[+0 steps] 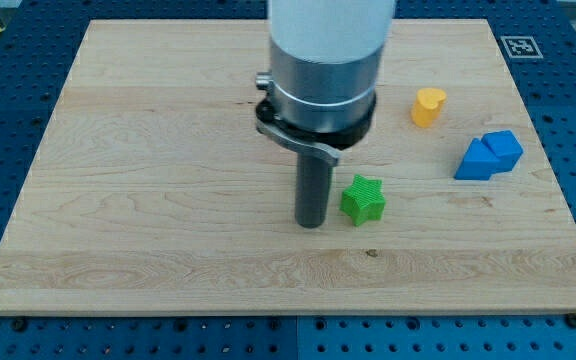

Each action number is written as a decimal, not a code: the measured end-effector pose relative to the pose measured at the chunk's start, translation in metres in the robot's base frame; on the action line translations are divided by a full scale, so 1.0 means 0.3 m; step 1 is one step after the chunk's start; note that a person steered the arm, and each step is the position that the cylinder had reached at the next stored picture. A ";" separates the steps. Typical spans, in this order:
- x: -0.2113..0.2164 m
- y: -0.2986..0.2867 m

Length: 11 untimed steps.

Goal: Place the green blocks diagonal to each other

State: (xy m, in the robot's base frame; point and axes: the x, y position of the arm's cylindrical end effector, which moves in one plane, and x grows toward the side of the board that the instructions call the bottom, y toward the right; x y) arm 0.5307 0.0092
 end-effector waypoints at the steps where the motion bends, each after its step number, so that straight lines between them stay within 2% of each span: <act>1: -0.012 -0.009; 3: -0.127 -0.009; 5: -0.063 0.021; 7: 0.088 0.202; 11: 0.029 0.234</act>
State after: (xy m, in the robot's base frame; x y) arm 0.5394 0.0795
